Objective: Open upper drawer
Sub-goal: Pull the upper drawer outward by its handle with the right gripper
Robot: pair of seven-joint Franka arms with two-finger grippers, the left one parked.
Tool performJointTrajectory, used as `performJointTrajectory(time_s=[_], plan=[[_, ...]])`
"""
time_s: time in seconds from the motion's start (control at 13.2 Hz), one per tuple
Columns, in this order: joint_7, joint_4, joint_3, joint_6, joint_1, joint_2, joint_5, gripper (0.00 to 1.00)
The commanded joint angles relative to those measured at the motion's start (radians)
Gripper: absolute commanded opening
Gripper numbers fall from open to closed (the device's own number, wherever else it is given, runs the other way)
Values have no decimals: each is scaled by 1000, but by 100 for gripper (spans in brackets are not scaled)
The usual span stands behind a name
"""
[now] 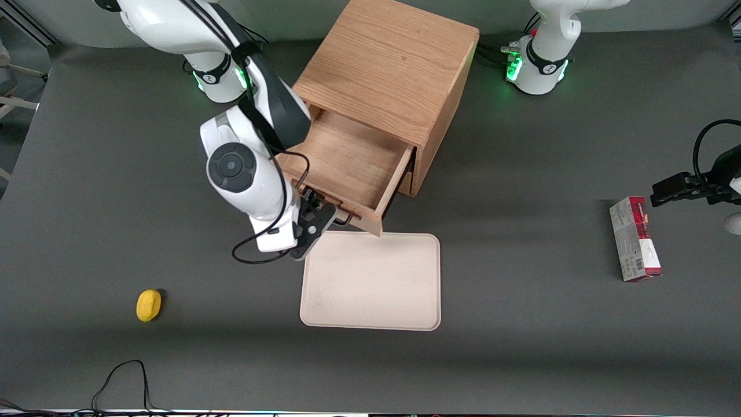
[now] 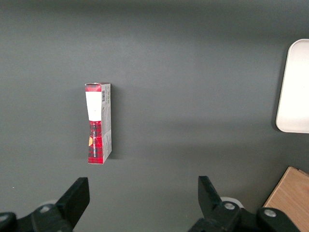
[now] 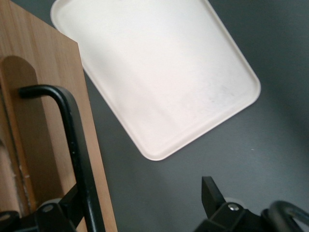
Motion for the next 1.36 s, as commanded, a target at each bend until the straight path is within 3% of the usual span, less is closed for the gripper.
performJointTrajectory(time_s=[0.0, 0.76, 1.14, 1.29], plan=[[-26, 52, 4, -8, -26, 37, -11, 100], [30, 159, 1, -20, -74, 77, -15, 100], [38, 309, -52, -161, -74, 66, -12, 100], [116, 320, -66, -190, -72, 25, -11, 100]])
